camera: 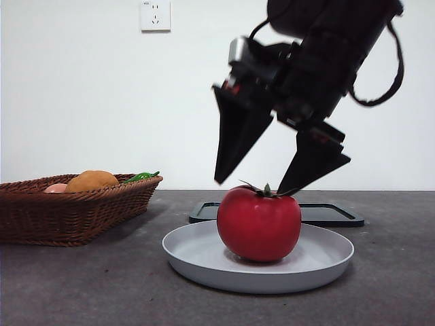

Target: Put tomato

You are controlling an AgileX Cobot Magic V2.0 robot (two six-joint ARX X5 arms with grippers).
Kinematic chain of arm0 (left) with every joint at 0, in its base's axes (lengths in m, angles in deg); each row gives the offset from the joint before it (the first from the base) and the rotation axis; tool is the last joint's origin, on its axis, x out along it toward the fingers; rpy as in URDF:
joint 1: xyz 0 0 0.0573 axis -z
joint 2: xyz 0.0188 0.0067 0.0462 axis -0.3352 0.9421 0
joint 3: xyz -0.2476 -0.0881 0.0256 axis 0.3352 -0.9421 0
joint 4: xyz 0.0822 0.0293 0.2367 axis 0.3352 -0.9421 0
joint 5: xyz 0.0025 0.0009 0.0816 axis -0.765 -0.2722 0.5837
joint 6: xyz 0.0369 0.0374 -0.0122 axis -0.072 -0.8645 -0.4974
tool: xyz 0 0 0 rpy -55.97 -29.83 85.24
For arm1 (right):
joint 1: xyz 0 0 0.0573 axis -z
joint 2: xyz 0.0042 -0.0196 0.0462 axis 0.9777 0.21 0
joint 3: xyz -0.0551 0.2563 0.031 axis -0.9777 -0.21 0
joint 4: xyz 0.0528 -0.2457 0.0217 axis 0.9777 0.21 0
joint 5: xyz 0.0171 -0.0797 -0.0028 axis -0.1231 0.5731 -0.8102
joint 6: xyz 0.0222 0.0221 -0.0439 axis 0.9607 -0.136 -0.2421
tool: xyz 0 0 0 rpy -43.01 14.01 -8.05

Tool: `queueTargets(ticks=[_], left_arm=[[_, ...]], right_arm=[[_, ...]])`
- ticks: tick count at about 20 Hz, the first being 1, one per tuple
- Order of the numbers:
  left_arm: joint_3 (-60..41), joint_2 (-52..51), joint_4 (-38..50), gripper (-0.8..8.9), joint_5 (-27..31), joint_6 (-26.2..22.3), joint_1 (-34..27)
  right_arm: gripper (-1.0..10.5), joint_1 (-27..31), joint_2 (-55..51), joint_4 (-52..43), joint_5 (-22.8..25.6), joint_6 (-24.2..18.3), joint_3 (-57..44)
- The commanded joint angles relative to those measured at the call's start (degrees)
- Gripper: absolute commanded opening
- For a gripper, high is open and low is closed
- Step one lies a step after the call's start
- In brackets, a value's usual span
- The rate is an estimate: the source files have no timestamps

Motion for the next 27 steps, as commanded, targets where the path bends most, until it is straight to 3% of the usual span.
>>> queueTargets(ticks=[1, 8, 12, 16, 21, 27], left_arm=[[1.09, 0.31, 0.39, 5.93, -0.11, -0.55, 0.24], [1.09, 0.31, 0.39, 5.93, -0.11, -0.55, 0.24], [1.09, 0.31, 0.42, 5.93, -0.11, -0.55, 0.24], [1.09, 0.31, 0.42, 5.93, -0.11, -0.55, 0.24], [1.09, 0.31, 0.39, 5.93, -0.11, -0.52, 0.24], [1.09, 0.31, 0.35, 5.93, -0.11, -0.5, 0.24]], right_arm=[[5.5, -1.09, 2.25, -0.74, 1.42, -0.35, 0.94], [5.3, -1.79, 6.21, -0.66, 2.4, -0.31, 0.94], [2.8, -2.19, 6.27, -0.63, 2.89, -0.31, 0.94], [2.1, -2.16, 5.31, -0.11, 2.78, -0.17, 1.14], [2.1, -1.51, 1.4, 1.11, 3.63, -0.52, 5.05], [2.1, 3.23, 1.95, 1.29, 8.98, -2.38, 14.56]])
